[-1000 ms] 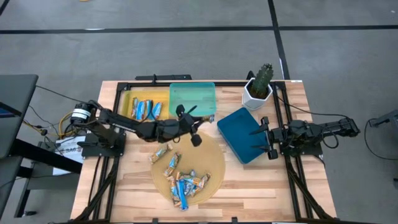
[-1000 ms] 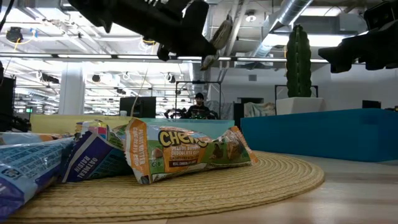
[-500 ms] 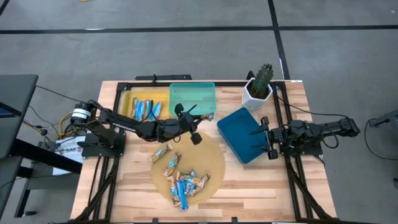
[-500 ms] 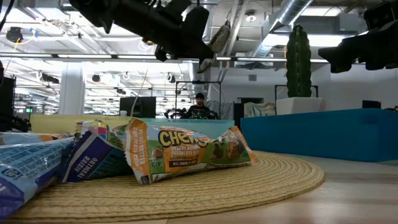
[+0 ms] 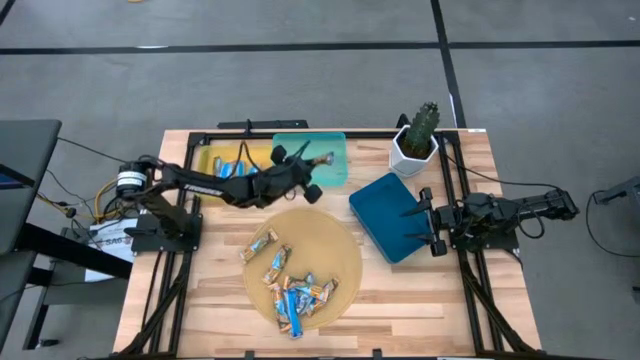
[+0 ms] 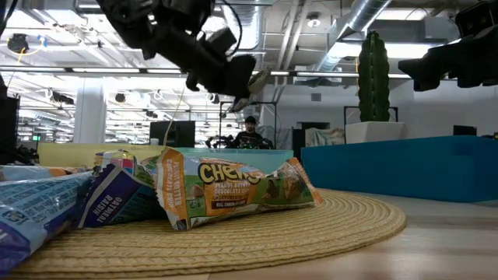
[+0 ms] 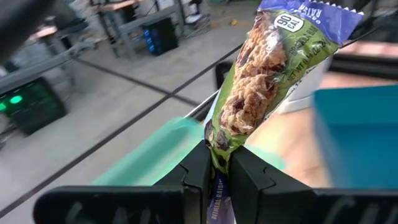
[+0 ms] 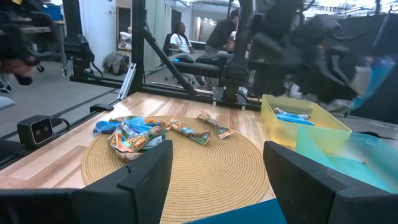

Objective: Pick and place Granola Bars by type
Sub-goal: Put the left blue granola bar into the light blue bin

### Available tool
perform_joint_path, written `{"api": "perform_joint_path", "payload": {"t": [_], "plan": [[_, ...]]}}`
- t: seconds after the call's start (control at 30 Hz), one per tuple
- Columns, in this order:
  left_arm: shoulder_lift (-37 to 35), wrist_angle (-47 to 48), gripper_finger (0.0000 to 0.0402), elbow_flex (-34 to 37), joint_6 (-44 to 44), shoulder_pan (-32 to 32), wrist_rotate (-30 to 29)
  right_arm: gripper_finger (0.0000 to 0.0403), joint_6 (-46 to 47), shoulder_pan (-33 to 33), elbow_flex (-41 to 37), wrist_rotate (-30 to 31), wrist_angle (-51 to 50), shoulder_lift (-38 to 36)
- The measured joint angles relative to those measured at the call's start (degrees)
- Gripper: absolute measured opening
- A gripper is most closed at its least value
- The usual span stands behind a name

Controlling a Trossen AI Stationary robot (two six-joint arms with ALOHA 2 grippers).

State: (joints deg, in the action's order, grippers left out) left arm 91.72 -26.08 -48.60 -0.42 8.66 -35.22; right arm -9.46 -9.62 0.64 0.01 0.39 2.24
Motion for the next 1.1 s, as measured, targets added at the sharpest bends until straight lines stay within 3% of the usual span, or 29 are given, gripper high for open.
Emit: {"api": "perform_joint_path", "payload": {"t": [0.3,0.47,0.83,1.1], "plan": [[0.0,8.0,0.0035,0.0,-1.9,7.5,0.6,0.0244,0.0,0.0,0.0,0.0,0.0,0.0],[0.0,12.6,0.0035,0.0,-5.8,10.5,4.8,0.0244,0.0,0.0,0.0,0.0,0.0,0.0],[0.0,15.6,0.0035,0.0,-8.2,12.0,6.2,0.0244,0.0,0.0,0.0,0.0,0.0,0.0],[0.0,22.2,0.0035,0.0,-17.5,14.0,6.4,0.0244,0.0,0.0,0.0,0.0,0.0,0.0]]}}
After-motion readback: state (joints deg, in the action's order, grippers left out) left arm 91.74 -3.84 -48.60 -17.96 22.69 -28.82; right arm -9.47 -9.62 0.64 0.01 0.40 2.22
